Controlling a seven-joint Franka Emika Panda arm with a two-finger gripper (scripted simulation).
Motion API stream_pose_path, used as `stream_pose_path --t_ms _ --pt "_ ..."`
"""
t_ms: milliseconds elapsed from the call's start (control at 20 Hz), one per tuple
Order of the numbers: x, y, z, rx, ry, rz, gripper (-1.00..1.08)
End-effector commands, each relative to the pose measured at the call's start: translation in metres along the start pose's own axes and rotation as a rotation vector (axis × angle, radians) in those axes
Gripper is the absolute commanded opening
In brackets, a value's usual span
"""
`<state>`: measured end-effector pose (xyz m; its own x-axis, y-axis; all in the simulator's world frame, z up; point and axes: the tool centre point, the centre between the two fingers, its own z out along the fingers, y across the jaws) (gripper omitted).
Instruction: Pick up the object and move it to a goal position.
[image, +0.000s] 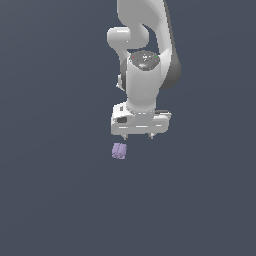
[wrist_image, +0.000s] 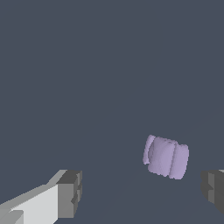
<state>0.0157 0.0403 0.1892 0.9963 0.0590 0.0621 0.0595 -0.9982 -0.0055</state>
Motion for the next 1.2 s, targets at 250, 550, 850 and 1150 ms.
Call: stream_pose_path --t_ms 250,550,850,1150 --pt "0.004 -0.002 -0.005 -0.002 0.013 -0.024 1.0" --pt "0.01 -0.007 -0.016 -0.006 0.035 -0.066 1.0" --pt "0.007 0.002 -0.004 -0.004 0.024 -0.034 1.0" --pt "-0.008 0.037 0.041 -0.004 -0.014 0.086 1.0"
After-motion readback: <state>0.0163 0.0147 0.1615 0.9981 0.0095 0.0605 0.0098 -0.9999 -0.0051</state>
